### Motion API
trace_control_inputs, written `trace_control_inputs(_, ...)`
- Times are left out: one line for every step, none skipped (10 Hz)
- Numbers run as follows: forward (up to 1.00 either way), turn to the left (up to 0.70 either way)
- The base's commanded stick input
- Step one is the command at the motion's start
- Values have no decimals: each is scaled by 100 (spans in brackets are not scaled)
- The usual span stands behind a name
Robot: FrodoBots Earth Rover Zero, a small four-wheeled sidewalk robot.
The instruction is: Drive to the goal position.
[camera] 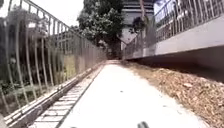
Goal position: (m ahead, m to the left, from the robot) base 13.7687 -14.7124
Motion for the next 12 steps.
trace_control_inputs(70, -26)
trace_control_inputs(70, 5)
trace_control_inputs(70, 5)
trace_control_inputs(70, 1)
trace_control_inputs(70, 11)
trace_control_inputs(70, 8)
trace_control_inputs(70, 0)
trace_control_inputs(70, 0)
trace_control_inputs(70, 0)
trace_control_inputs(70, 0)
trace_control_inputs(70, 2)
trace_control_inputs(70, -9)
